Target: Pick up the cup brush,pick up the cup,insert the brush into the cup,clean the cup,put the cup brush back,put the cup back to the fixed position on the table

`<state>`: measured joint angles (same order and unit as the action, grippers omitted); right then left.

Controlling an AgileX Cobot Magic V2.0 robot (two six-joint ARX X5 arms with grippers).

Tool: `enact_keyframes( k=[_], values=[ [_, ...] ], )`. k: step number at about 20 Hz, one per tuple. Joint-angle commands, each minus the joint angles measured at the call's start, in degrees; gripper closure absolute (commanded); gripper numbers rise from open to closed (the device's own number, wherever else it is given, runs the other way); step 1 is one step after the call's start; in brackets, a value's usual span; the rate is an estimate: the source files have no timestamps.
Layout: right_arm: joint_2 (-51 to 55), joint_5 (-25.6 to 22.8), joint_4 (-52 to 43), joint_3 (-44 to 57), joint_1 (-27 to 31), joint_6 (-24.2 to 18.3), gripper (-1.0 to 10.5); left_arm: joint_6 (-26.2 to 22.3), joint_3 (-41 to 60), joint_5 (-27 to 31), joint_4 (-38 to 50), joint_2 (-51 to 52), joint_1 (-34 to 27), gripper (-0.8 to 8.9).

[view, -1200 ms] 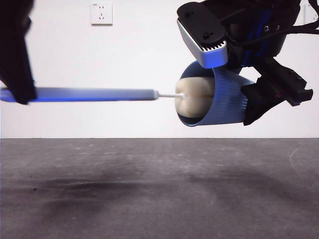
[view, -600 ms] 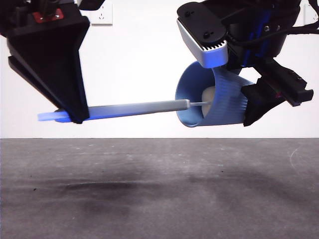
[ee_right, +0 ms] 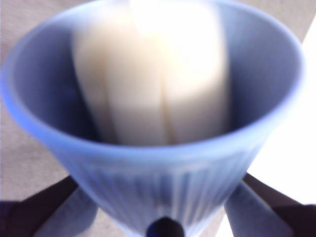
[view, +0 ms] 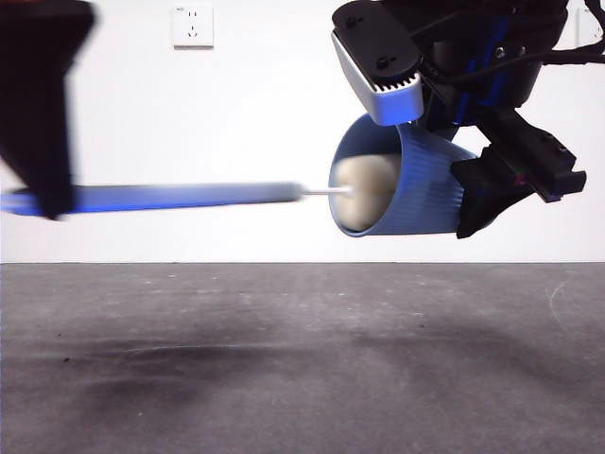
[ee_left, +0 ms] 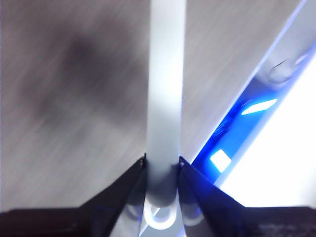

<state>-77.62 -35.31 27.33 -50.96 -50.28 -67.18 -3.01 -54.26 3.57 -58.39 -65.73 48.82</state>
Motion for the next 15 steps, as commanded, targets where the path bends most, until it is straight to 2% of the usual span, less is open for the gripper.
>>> enact_keyframes(
  k=[1,3,6,11,12,15],
  values=[
    [-0.5,-1.0,0.1,-0.2,-0.1,1.0,9.6,1.4,0.5,4.7,-5.7,1.6,-0.2,8.22],
    [-0.5,-1.0,0.1,-0.2,-0.1,4.3,9.6,2.0,0.5,6.9,-8.3,3.5,-0.2,8.22],
    [-0.5,-1.1,0.1,-0.2,-0.1,10.5,9.6,4.6,0.5,7.0,-9.2,6.5,-0.2,8.22],
    [0.4,-1.1,0.0,-0.2,-0.1,23.1,9.6,6.9,0.5,7.1,-12.8,10.4,-0.2,8.22],
    [0.7,-1.0,0.0,-0.2,-0.1,26.3,9.6,7.6,0.5,7.8,-12.8,11.0,-0.2,8.22],
    [3.0,-0.5,0.1,-0.2,-0.1,43.1,9.6,12.1,0.5,12.4,-10.6,11.7,-0.3,8.23]
  ],
)
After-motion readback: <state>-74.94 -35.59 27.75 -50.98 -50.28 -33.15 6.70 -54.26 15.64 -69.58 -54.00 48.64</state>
